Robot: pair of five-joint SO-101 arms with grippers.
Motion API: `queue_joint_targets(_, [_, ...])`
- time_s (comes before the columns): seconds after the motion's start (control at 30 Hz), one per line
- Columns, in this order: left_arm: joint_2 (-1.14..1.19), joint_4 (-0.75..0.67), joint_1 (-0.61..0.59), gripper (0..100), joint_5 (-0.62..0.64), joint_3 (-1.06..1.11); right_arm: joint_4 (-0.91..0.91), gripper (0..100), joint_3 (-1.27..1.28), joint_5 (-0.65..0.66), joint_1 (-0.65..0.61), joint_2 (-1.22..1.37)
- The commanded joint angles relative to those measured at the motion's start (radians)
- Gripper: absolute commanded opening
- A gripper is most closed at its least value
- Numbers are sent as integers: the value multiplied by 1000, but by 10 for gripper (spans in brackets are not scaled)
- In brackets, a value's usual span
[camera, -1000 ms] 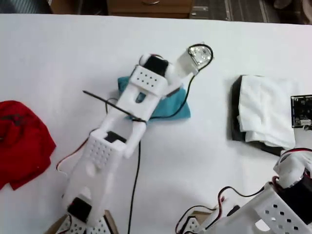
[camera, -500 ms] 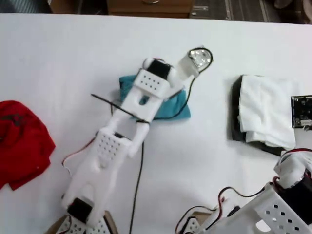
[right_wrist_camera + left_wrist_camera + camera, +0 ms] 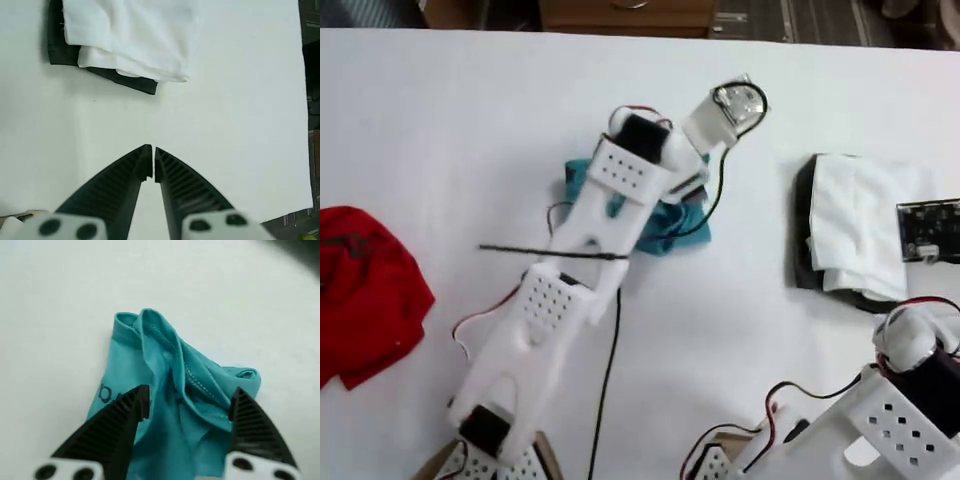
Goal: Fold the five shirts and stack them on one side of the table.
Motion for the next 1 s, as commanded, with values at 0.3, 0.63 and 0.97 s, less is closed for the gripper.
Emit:
queue_joint_targets(0.3, [-38,-3,-288,257,41,25,-5,22,2,-6,-25,-24])
queue_joint_targets(0.63, [-41,-101,-193,257,46,229,-27,22,2,-6,-25,-24])
queue_joint_targets(0.97, [-74,101,-18,256,46,79,-27,22,2,-6,-25,-22])
